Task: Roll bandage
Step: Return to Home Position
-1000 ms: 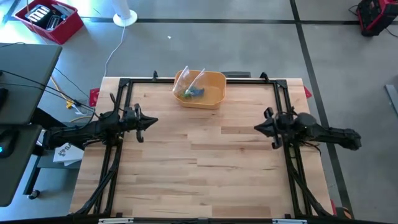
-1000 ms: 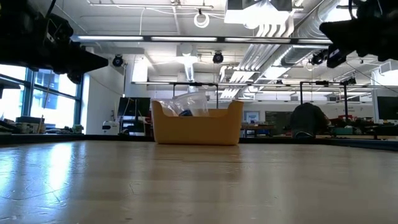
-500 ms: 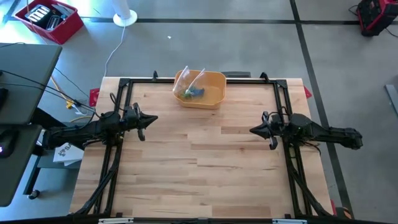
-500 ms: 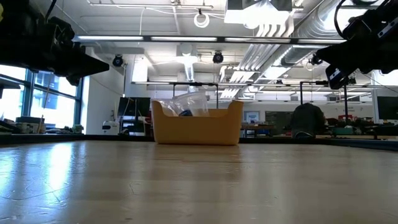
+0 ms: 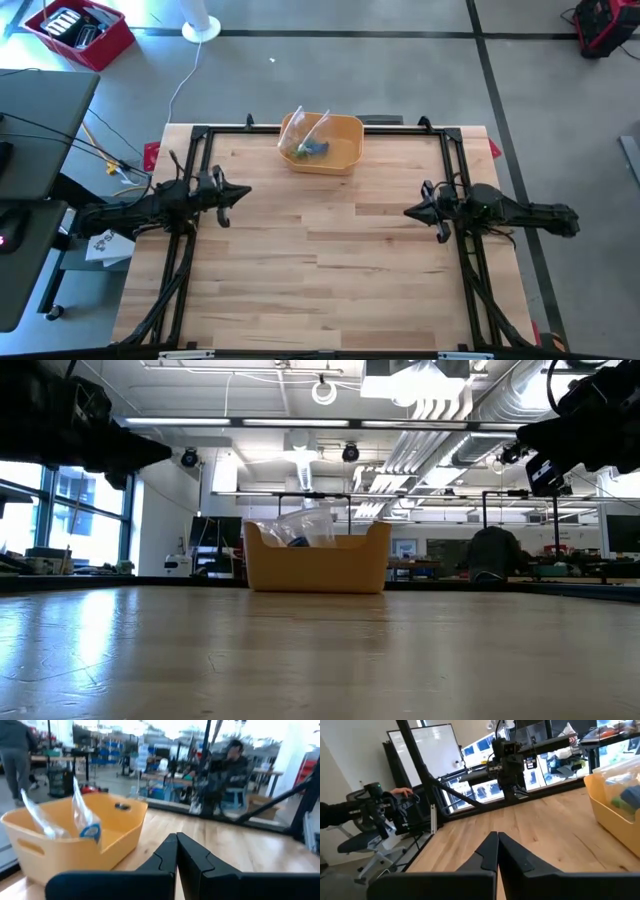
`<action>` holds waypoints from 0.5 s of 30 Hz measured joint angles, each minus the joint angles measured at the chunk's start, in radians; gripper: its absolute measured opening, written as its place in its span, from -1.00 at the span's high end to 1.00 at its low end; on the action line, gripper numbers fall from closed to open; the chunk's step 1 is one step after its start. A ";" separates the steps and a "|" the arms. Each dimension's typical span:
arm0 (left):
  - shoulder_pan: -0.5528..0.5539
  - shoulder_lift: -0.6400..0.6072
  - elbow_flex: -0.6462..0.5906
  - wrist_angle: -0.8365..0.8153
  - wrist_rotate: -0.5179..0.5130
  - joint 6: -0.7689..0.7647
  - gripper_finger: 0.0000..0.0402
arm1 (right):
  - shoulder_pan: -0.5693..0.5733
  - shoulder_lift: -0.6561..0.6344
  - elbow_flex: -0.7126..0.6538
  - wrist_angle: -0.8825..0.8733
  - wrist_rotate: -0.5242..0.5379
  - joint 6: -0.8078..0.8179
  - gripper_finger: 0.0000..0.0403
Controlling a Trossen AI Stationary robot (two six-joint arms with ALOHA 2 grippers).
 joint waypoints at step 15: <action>-0.006 0.005 -0.001 0.008 -0.007 0.000 0.98 | 0.006 0.005 0.000 0.000 0.000 0.000 1.00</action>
